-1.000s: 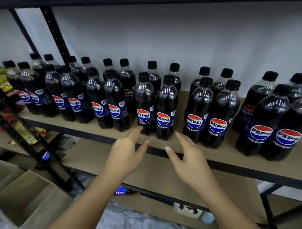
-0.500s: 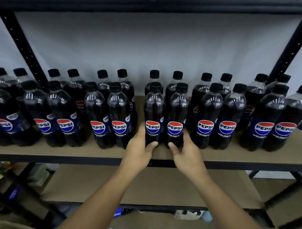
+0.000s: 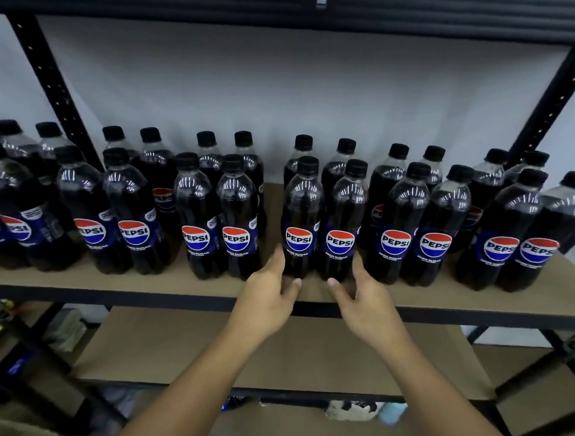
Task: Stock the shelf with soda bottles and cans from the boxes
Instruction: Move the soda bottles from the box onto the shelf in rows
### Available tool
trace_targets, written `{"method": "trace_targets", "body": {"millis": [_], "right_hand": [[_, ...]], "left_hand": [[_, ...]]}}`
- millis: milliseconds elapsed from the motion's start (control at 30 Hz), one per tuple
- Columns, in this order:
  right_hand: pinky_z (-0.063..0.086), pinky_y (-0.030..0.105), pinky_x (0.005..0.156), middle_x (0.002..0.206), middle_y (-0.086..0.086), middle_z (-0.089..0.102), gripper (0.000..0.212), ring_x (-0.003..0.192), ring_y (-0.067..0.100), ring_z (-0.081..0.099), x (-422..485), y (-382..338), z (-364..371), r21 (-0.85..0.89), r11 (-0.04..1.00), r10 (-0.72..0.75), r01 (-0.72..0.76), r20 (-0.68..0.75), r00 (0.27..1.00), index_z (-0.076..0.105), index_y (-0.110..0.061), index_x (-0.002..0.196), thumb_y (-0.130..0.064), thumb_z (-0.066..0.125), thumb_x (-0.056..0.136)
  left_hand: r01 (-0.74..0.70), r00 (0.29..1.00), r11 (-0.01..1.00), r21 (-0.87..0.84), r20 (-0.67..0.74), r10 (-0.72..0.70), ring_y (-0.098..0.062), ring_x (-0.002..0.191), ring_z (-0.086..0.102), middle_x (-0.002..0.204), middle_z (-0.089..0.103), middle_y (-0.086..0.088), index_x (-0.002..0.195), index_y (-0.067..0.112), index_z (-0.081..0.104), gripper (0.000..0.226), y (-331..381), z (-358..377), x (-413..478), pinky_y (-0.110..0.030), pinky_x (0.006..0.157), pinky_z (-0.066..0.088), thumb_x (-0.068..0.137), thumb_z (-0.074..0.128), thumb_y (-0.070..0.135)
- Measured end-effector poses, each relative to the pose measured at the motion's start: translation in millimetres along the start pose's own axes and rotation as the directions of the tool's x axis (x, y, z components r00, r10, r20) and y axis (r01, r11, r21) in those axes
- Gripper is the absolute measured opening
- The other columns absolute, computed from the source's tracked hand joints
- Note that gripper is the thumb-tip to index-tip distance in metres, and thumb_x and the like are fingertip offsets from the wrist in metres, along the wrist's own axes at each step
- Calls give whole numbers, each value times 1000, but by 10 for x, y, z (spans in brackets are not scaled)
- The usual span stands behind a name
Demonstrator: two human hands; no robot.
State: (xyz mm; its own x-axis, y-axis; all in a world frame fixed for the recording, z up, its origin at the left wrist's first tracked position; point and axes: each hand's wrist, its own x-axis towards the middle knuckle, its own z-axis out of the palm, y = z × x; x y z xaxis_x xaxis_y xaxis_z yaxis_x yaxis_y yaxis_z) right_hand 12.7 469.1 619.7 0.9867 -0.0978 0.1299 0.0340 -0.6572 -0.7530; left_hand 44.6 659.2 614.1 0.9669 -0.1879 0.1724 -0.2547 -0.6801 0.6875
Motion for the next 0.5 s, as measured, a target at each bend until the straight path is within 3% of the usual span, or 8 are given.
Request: {"method": "trace_targets", "body": {"millis": [67, 133, 267, 400, 500], "right_hand": [[41, 32, 113, 152, -5, 48, 72, 134, 19, 51, -171, 8, -26, -11, 1000, -28, 27, -25, 999, 21, -27, 161, -40, 57, 100], [40, 35, 115, 156, -9, 43, 65, 136, 15, 50, -336, -13, -42, -41, 996, -87, 85, -47, 995, 29, -29, 158, -44, 55, 100], [30, 25, 119, 153, -24, 37, 55, 143, -8, 28, -414, -164, 52, -50, 966, -251, 255, 75, 965, 41, -33, 153, -46, 52, 101], [24, 18, 118, 153, -23, 41, 51, 143, -6, 30, -307, -390, 318, -25, 932, -350, 361, 191, 917, 50, -27, 149, -45, 54, 101], [25, 14, 117, 152, -20, 41, 54, 139, -9, 31, -206, -572, 526, 38, 931, -364, 363, 185, 913, 48, -24, 150, -43, 57, 100]], "left_hand": [[1, 1000, 999, 32, 7, -1, -11, 149, 32, 164, 32, 6, 163, 26, 18, 72, -11, -68, -139, -19, 115, 27, 103, 56, 37], [16, 1000, 998, 69, 3, -16, -7, 150, 28, 165, 27, 9, 161, 27, 23, 68, -33, -161, -294, -17, 117, 22, 103, 54, 40], [53, 998, 983, 176, -41, -46, -11, 145, 39, 161, 36, 10, 156, 31, 36, 58, -118, -395, -594, -22, 115, 33, 102, 53, 45], [99, 986, 961, 259, -154, -60, -12, 136, 50, 152, 50, 7, 145, 26, 53, 46, -259, -597, -796, -24, 109, 41, 102, 56, 42], [158, 956, 959, 236, -279, -89, -14, 126, 56, 140, 59, 8, 138, 23, 59, 41, -385, -755, -808, -19, 93, 40, 100, 60, 38]]}}
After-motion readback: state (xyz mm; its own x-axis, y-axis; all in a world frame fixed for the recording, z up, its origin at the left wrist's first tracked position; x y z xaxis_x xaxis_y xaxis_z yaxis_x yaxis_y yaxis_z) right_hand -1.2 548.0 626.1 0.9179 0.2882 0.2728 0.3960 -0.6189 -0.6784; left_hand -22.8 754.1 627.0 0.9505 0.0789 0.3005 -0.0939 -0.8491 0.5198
